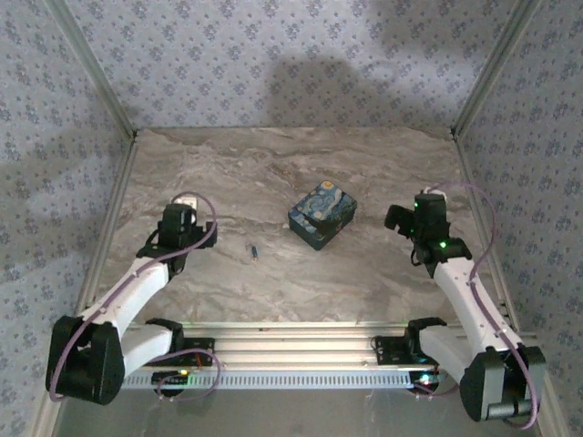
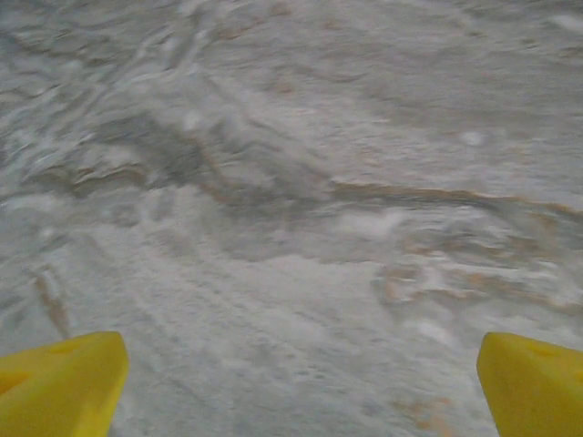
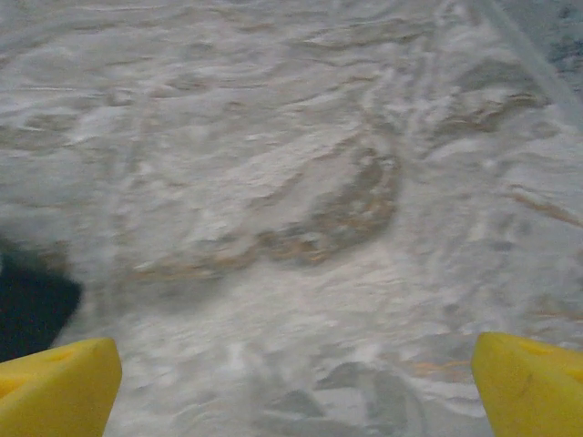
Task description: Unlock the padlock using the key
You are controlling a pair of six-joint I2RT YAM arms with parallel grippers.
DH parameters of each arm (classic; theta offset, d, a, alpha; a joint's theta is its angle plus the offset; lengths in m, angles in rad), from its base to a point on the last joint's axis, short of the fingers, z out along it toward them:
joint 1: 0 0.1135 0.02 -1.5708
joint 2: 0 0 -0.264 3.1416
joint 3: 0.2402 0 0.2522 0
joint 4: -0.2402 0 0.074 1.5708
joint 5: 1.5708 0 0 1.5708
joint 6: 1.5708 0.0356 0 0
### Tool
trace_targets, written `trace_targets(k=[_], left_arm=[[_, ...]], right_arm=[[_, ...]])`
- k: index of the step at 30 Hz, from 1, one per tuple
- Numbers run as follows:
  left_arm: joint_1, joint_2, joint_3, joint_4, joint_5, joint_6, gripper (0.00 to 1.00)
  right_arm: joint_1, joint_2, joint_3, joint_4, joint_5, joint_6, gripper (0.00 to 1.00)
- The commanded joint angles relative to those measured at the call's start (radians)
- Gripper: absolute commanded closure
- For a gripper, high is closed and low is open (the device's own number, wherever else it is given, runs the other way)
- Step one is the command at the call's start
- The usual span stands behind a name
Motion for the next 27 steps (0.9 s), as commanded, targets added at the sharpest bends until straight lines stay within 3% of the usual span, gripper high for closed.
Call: trace_targets(k=[1,5,17,21,27], left_arm=[[0.031,-0.005,-0.060,0.205,-0.065,0.030,0.02],[0.076,0.037,-0.151,0.422,-0.065,0.029,0.02],[0.135,0.202,-0.197,0.809,0.047,0.067,0.02],[0.137,0.275,-0.142,0.809,0.069,0.113,0.02],[0.175,0.435,-0.134,0.946,0.118,0.109,0.02]], right_arm=[[-0.058,0.007,-0.082,0.230,0.044,-0.135,0.00],[-0.130,0.057,-0.146,0.379,0.003,-0.130,0.00],[-0.149,0.314,-0.329,1.022,-0.017,-0.168,0.00],[-0.161,0.409,-0.318,1.114,-0.062,-0.177,0.00],[-0.133,0.456,-0.238,1.023,-0.064,-0.215,0.00]])
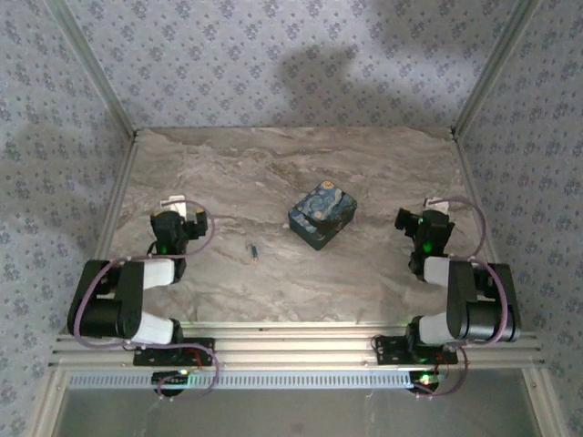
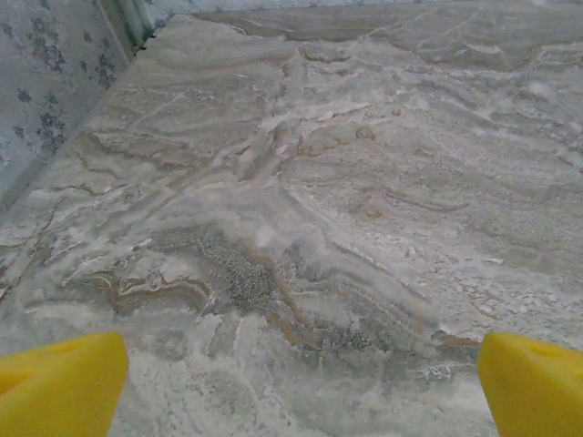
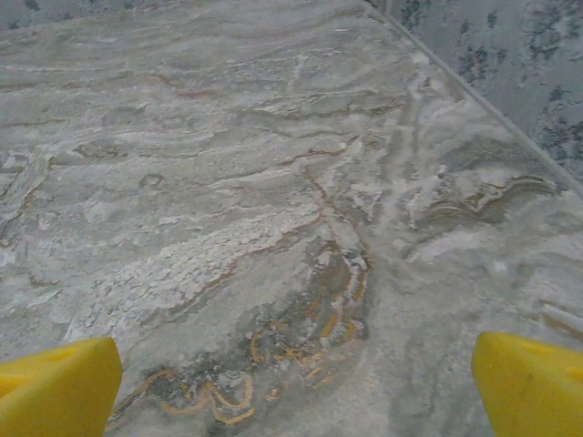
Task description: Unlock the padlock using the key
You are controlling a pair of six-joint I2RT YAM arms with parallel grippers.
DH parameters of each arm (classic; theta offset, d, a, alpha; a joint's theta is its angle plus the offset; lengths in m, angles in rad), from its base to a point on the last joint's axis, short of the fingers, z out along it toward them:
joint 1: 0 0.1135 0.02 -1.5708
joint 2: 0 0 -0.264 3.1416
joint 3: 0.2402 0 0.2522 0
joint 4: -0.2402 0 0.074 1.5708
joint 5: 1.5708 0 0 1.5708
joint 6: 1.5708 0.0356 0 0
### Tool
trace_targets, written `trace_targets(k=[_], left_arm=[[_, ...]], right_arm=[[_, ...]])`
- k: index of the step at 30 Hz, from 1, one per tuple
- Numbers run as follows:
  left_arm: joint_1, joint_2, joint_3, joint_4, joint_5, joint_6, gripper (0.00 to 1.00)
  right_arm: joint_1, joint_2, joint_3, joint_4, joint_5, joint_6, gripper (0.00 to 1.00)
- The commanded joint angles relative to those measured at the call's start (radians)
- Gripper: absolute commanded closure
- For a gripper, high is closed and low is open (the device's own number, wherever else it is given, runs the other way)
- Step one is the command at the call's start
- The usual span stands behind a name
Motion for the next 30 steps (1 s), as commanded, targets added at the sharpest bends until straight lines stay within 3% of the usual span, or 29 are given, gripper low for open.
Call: trace_targets(k=[1,5,7,9,10,12,30], left_arm=[[0.024,0.084,0.045,0.105,0.053,0.016,0.02],[0.073,0.082,0.070,0.048,0.139,-0.015,0.02],[0.073,0.084,0.068,0.057,0.138,-0.014,0.02],[0.074,0.084,0.067,0.056,0.139,-0.013,0.02],[0.074,0.081,0.069,0.048,0.138,-0.012,0.02],[0.070,0.082,0.069,0.048,0.137,-0.011,0.02],[0.070,0.083,0.071,0.048,0.137,-0.011,0.02]], right_arm=[[0.012,0.008,0.036,0.041,-0.024,-0.040,0.00],[0.037,0.052,0.009,0.134,-0.051,-0.084,0.00],[0.051,0.143,-0.014,0.285,-0.051,-0.104,0.00],[0.059,0.106,0.025,0.139,-0.027,-0.101,0.00],[0.066,0.125,0.013,0.204,-0.017,-0.111,0.00],[0.073,0.113,0.030,0.145,-0.008,-0.113,0.00],[0.077,0.116,0.027,0.163,-0.024,-0.125,0.00]])
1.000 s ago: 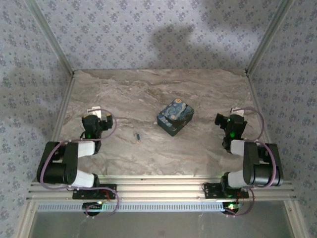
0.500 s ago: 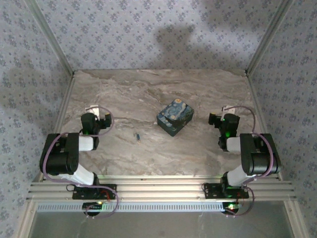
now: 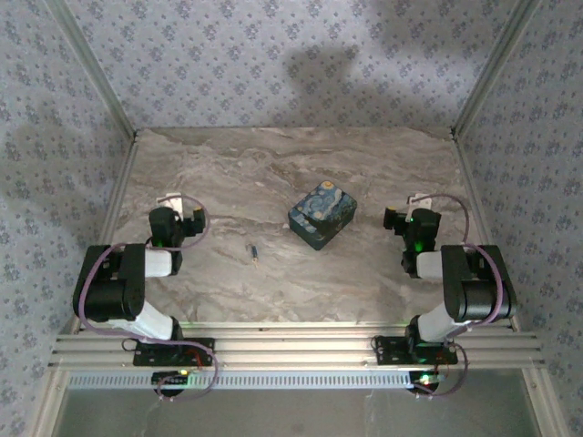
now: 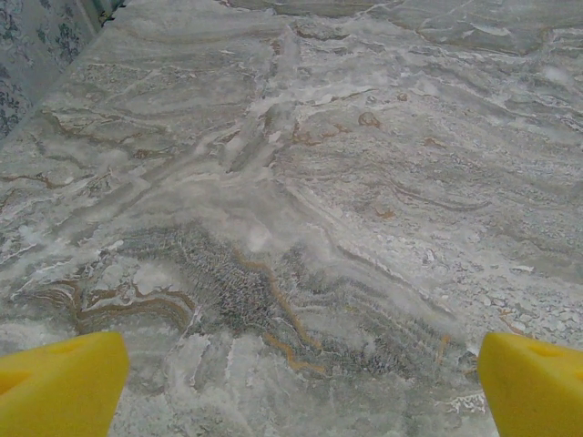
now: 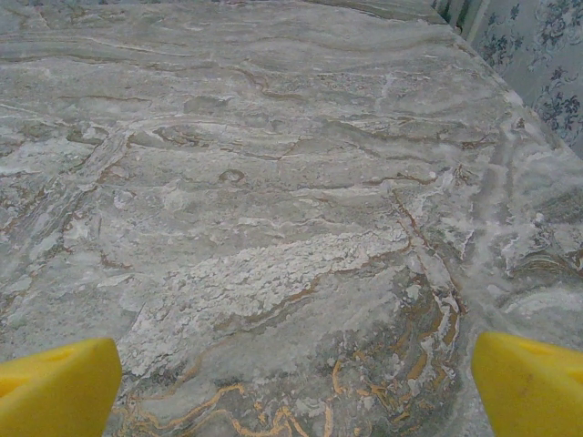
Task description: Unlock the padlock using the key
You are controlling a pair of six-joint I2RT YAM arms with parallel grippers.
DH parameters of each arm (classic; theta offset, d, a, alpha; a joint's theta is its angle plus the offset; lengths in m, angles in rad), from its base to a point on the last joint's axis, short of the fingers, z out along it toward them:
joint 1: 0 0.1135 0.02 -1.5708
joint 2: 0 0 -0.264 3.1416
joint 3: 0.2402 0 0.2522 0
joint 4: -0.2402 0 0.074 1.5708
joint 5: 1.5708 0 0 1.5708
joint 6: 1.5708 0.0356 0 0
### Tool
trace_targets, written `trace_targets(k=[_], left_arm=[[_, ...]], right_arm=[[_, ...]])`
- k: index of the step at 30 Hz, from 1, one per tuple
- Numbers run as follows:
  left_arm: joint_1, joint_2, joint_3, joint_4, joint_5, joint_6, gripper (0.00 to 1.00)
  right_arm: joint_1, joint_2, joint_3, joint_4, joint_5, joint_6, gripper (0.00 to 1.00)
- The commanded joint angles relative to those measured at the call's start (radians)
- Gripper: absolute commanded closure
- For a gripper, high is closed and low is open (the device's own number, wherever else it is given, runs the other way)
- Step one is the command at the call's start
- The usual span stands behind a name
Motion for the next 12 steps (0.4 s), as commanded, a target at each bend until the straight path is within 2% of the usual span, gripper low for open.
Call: trace_targets(k=[1,5,8,12], left_arm=[[-0.002,-0.005,0.021,0.027,0.020,-0.006,0.02],[-0.002,-0.005,0.021,0.027,0.020,-0.007,0.02],[-0.002,-0.005,0.020,0.027,0.020,-0.006,0.02],[-0.001,-0.005,0.020,0.027,0.020,-0.006,0.02]], right_arm=[[0.004,-0.002,0.020,0.014,0.006,-0.014,0.00],[0.009,0.000,0.019,0.016,-0.002,-0.024,0.00],[-0.001,0.004,0.033,-0.011,-0.071,-0.036,0.00],[-0.011,0.000,0.031,-0.012,-0.089,-0.032,0.00]])
